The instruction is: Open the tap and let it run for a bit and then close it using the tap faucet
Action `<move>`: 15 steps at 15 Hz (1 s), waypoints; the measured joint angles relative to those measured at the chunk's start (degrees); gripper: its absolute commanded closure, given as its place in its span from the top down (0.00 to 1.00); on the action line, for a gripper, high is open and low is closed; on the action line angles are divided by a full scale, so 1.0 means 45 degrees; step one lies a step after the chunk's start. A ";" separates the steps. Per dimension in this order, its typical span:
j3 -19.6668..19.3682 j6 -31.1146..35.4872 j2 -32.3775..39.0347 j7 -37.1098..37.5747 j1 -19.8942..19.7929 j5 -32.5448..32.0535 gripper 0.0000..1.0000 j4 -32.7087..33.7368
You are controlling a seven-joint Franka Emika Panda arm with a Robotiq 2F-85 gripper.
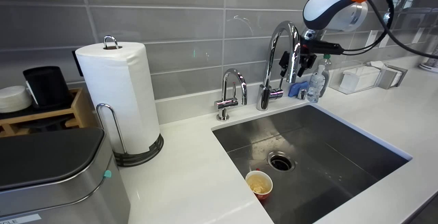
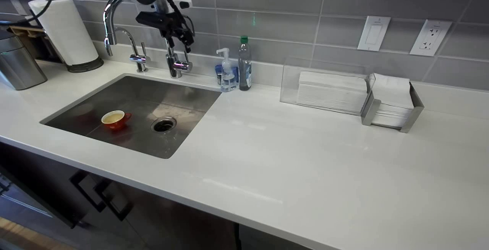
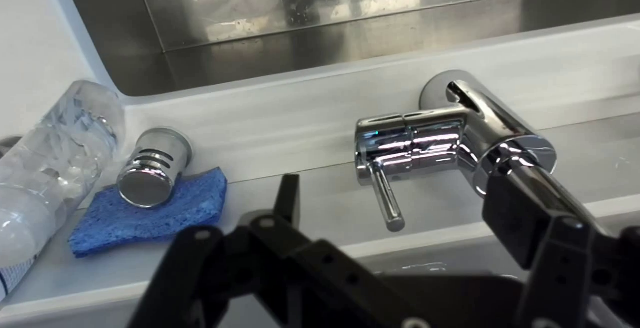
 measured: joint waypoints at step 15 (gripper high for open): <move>0.0346 -0.1423 0.2116 0.0015 -0.0400 0.0362 0.15 0.3106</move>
